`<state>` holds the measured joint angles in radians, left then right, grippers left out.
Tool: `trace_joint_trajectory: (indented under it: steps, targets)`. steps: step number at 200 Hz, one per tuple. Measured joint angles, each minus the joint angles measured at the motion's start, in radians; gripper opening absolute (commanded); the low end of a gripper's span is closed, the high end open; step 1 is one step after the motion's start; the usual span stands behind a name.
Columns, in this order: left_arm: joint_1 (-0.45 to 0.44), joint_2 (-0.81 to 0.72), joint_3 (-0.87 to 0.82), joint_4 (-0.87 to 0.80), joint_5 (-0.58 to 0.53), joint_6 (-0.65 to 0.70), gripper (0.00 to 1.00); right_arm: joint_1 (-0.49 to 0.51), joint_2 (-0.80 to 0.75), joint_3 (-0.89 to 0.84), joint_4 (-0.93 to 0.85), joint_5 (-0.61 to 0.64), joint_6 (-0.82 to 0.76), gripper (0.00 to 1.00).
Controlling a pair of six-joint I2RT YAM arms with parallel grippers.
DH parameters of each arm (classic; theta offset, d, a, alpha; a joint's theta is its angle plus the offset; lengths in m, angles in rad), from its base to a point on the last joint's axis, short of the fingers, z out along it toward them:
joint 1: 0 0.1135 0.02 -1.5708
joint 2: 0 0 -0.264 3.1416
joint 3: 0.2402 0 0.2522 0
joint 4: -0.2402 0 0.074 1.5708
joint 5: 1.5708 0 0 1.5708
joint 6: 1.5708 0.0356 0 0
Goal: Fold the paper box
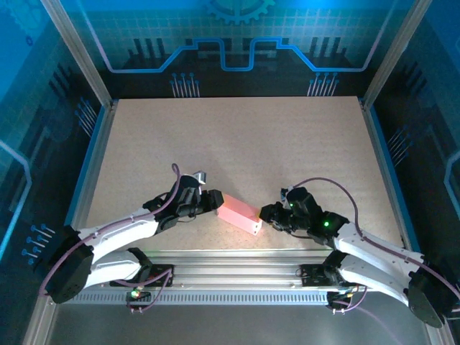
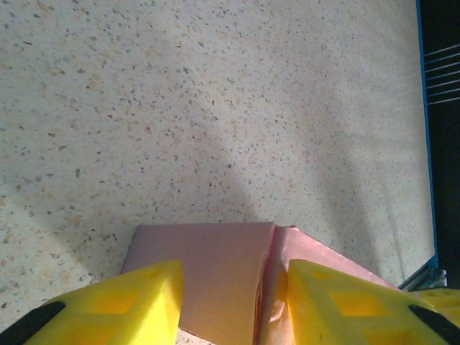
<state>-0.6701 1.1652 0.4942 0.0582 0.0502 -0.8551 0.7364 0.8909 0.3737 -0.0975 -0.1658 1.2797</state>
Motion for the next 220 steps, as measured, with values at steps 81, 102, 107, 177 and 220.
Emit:
trace_joint_trajectory:
  steps: [81, 102, 107, 177, 220]
  targets:
    - [0.01, 0.034, -0.026, 0.132, 0.021, -0.011, 0.14, 0.013, 0.022, 0.015, 0.008, 0.066, -0.066, 0.0]
    - [0.013, 0.049, -0.026, 0.155, 0.021, -0.011, 0.14, 0.026, 0.048, 0.073, -0.068, 0.107, -0.116, 0.12]
    - [0.013, 0.05, -0.026, 0.158, 0.019, -0.011, 0.14, 0.031, 0.055, 0.09, -0.09, 0.117, -0.132, 0.17]
    - [0.011, -0.002, -0.026, 0.059, 0.018, -0.007, 0.43, 0.061, 0.132, 0.332, -0.363, 0.201, -0.513, 0.89]
    - [0.011, -0.009, -0.013, -0.01, 0.014, 0.001, 0.61, 0.119, 0.343, 0.539, -0.449, 0.222, -0.911, 0.94]
